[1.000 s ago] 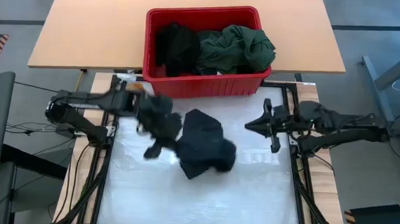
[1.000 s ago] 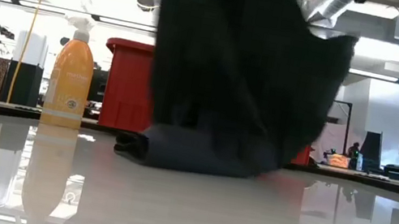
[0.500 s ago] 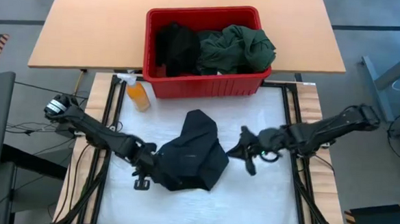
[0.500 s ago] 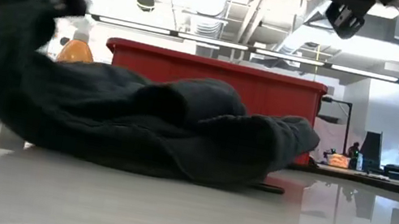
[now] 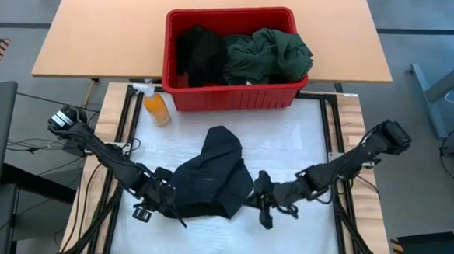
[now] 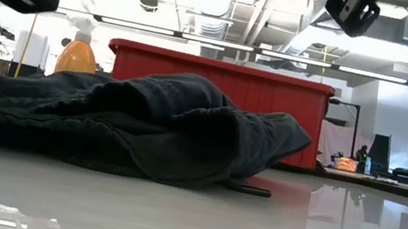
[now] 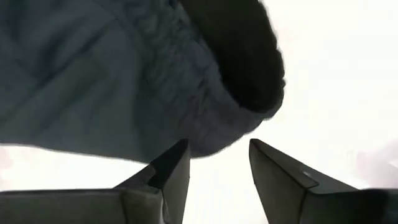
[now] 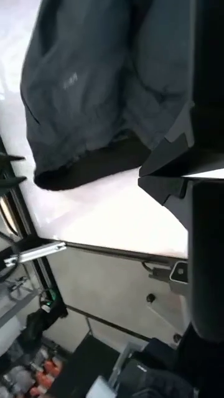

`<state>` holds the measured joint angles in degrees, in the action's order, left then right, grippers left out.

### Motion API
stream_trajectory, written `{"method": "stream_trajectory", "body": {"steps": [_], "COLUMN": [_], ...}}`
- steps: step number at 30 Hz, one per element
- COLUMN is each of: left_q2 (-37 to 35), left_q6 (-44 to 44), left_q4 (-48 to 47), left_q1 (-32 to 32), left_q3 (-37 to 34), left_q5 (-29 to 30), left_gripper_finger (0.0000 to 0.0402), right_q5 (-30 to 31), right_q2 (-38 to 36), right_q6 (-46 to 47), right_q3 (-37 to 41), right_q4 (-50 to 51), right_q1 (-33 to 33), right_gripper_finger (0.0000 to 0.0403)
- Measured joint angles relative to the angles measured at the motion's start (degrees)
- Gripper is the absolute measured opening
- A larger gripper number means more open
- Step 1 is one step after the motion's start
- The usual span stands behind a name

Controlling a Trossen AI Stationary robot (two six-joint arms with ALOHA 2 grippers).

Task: Fold Laundry from Bin
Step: Fold the black shorts from the red laundry bin

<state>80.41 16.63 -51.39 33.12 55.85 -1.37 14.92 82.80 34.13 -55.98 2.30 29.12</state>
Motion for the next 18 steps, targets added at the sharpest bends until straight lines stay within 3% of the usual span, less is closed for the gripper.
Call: {"method": "stream_trajectory", "body": {"steps": [3, 8, 10, 13, 18], "left_q2": [-0.9, 2.2, 5.2, 9.5, 15.0], "left_q6": [1.3, -5.0, -7.8, -6.3, -6.9], "left_q4": [2.9, 29.5, 35.7, 36.4, 31.8], "left_q1": [0.0, -0.4, -1.7, -4.4, -6.6], "left_q3": [0.9, 0.3, 0.4, 2.7, 9.6], "left_q5": [4.2, 18.1, 22.5, 26.3, 23.5], "left_gripper_finger": [0.0159, 0.0159, 0.0159, 0.016, 0.0179], "right_q5": [0.0, -0.8, -2.6, -6.2, -12.3], "right_q2": [2.4, 4.3, 4.3, 4.1, 4.0], "right_q6": [-0.3, -6.3, -8.0, -11.9, -16.8], "right_q3": [-2.0, -2.4, -2.4, -2.4, -2.4], "right_q4": [3.4, 4.9, 6.7, 9.8, 11.2], "right_q1": [0.3, -1.8, -2.9, -4.4, -5.8], "right_gripper_finger": [0.003, 0.0026, 0.0032, 0.0052, 0.0093]}}
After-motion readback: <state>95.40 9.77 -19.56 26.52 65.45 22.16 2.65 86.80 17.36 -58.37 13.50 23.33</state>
